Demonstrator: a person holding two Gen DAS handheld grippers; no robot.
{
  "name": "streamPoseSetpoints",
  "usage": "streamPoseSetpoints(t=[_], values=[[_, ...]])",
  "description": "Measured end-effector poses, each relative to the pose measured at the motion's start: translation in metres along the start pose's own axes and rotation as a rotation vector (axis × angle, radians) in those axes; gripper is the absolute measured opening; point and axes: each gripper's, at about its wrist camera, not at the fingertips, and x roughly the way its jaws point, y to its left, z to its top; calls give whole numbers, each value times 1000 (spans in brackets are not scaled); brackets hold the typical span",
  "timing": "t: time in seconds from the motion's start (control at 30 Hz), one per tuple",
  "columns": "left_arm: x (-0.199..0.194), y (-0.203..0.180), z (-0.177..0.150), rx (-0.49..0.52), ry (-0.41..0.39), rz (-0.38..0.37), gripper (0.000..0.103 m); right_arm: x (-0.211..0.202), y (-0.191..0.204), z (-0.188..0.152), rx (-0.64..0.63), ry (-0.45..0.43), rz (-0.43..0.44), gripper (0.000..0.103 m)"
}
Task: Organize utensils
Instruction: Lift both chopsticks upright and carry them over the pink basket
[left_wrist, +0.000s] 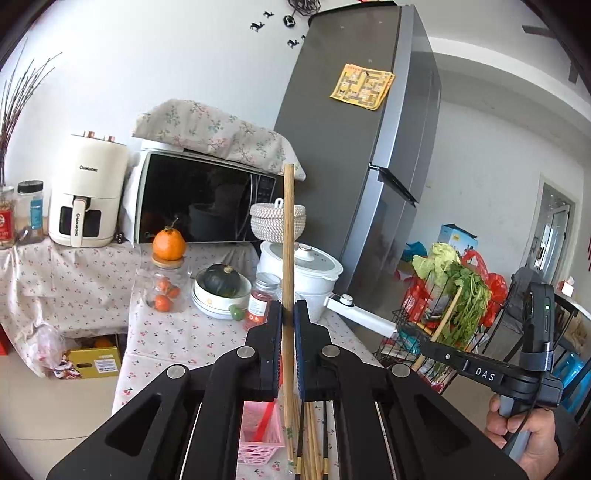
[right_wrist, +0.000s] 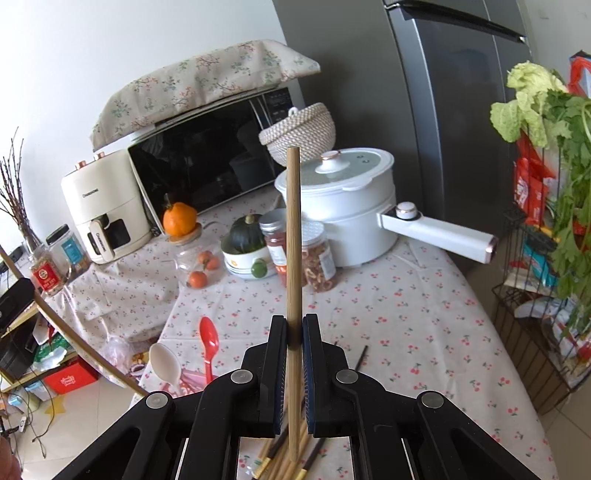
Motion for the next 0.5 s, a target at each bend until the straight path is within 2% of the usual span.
streamPoseSetpoints(t=[0.13,0.3,0.5], values=[[14,16,-7,-8,27,55,6,10,13,0,2,2,33,4],[29,24,-19,45,38,125,6,19,27,1,11,-12,67,4],[47,32,-33,72,73,159,6,21,37,4,38,-57,112,4]])
